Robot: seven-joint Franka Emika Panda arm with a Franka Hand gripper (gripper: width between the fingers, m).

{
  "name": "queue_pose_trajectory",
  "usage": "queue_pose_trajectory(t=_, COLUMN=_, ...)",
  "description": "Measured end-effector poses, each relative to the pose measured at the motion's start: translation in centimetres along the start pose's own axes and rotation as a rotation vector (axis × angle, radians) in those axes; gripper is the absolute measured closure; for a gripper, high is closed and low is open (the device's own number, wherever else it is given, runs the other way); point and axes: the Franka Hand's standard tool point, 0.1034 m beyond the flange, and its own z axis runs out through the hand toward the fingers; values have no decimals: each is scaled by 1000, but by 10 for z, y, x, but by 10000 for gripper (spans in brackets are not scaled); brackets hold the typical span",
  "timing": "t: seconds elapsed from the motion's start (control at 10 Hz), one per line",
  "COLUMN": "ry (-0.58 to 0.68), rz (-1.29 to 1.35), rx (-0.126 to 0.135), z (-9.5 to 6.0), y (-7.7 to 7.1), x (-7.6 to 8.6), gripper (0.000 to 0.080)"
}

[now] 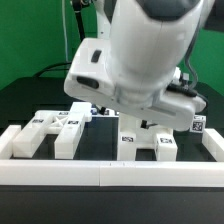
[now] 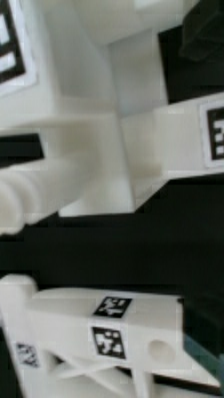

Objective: Assemble chair

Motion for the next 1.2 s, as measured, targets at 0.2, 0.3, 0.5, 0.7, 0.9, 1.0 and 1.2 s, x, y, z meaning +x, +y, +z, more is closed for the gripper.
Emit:
queue_pose_trajectory(t=0.2, ry=65, rz=10, rx=23, z=-9, y=6, x=-4, gripper=151)
queue_pose_trajectory(t=0.3, ry=126, rz=20, rx=46, z=-16, y=9, x=-4, gripper=151)
queue_pose_trajectory(t=0.5, ry=251, rz=25, rx=88, z=-24, y=11, x=-7, gripper=151)
queue_pose_trajectory(t=0.7, ry=432, rz=64, rx=111, z=-36, y=-7, x=-5, gripper=151)
queue_pose_trajectory(t=0.9, ry=552, rz=49, rx=139, z=-37, y=-14, x=-1, gripper=151)
queue_pose_trajectory(t=1.0, ry=629, rz=39, rx=158, z=-38, y=-20, x=-1, gripper=151)
queue_pose_trajectory(t=1.2, ry=678, rz=-90, rx=132, z=-33, y=-13, x=-4, gripper=151)
